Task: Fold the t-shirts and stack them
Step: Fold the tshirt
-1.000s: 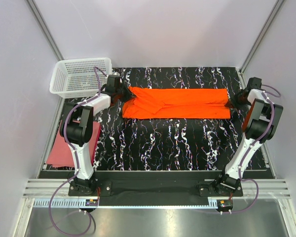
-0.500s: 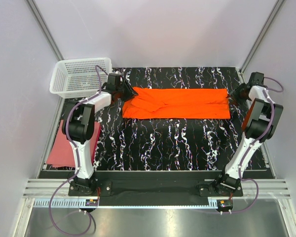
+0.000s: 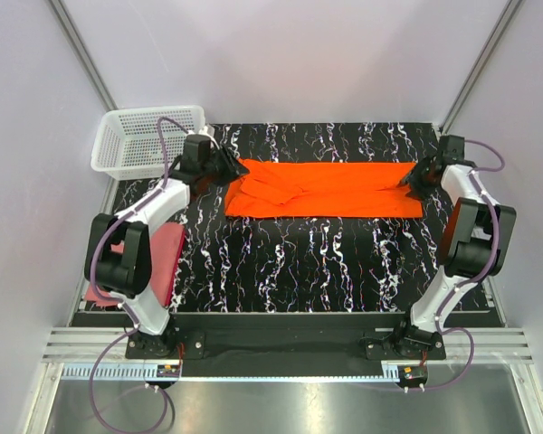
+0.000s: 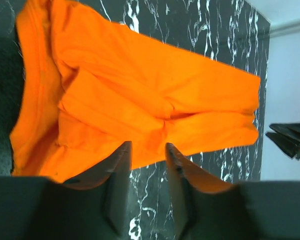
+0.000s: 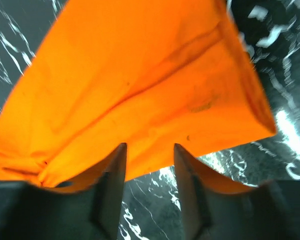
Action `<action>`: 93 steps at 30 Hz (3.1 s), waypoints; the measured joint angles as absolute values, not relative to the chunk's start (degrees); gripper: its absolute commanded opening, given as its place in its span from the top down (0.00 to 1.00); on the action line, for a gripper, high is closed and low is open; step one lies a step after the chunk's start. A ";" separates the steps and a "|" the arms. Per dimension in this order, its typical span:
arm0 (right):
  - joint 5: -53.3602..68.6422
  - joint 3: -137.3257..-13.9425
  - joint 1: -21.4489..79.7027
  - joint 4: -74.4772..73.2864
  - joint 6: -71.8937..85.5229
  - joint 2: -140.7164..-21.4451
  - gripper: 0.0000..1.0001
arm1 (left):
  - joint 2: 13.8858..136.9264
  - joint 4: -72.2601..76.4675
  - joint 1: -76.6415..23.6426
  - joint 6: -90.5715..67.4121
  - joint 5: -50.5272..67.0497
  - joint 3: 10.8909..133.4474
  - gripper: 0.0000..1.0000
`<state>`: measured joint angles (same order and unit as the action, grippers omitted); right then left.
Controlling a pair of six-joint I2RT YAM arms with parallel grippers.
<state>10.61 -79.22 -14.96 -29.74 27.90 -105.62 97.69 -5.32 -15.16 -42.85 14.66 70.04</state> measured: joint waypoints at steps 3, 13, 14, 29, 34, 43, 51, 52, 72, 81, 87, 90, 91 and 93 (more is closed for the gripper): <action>11.53 -77.28 -14.33 -29.71 27.88 -105.95 0.68 | 97.58 -4.62 -16.49 -42.54 14.74 67.75 0.70; 8.12 -76.53 -14.98 -28.88 27.79 -111.28 0.77 | 107.07 -4.75 -16.38 -41.82 12.95 66.15 0.78; 7.55 -76.44 -15.27 -28.80 27.79 -111.83 0.77 | 107.83 -5.06 -15.75 -41.85 12.40 65.98 0.80; 3.51 -74.50 -18.70 -28.73 28.29 -111.55 0.69 | 101.93 -11.94 -16.12 -39.92 4.01 63.86 0.75; 2.59 -73.34 -18.52 -30.79 28.34 -108.07 0.56 | 98.89 -12.53 -20.32 -38.65 3.14 68.58 0.74; 4.01 -77.14 -12.62 -31.62 27.66 -106.04 0.54 | 109.69 -10.39 -26.81 -40.23 5.93 79.11 0.77; 5.72 -83.15 1.91 -30.11 26.02 -110.85 0.93 | 115.50 -10.17 -26.94 -42.35 5.58 79.20 0.79; 5.65 -83.64 2.81 -29.89 25.82 -111.90 0.94 | 116.22 -10.09 -26.89 -42.54 5.61 79.46 0.79; 5.06 -70.08 11.00 -23.05 32.73 -110.06 0.99 | 128.29 -7.03 -21.30 -43.44 11.42 90.61 0.80; 9.63 -63.92 24.93 -19.27 42.54 -106.83 0.98 | 130.96 -12.43 -19.27 -36.10 13.63 97.82 0.78; 7.86 -64.36 24.36 -22.79 40.03 -103.13 0.95 | 122.89 -15.73 -19.90 -34.04 12.14 94.83 0.78; 5.06 -67.22 24.25 -26.44 35.79 -101.54 0.96 | 121.32 -15.33 -21.26 -34.28 11.27 95.61 0.82; 4.34 -67.99 24.25 -27.27 34.65 -101.16 0.97 | 121.47 -15.25 -21.98 -34.54 11.03 96.20 0.83; 2.17 -69.25 24.25 -28.86 32.16 -100.40 1.00 | 122.63 -15.18 -23.53 -35.53 10.28 97.45 0.85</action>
<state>2.17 -69.25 24.25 -28.86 32.16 -100.40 122.63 -15.18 -23.53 -35.53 10.28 97.45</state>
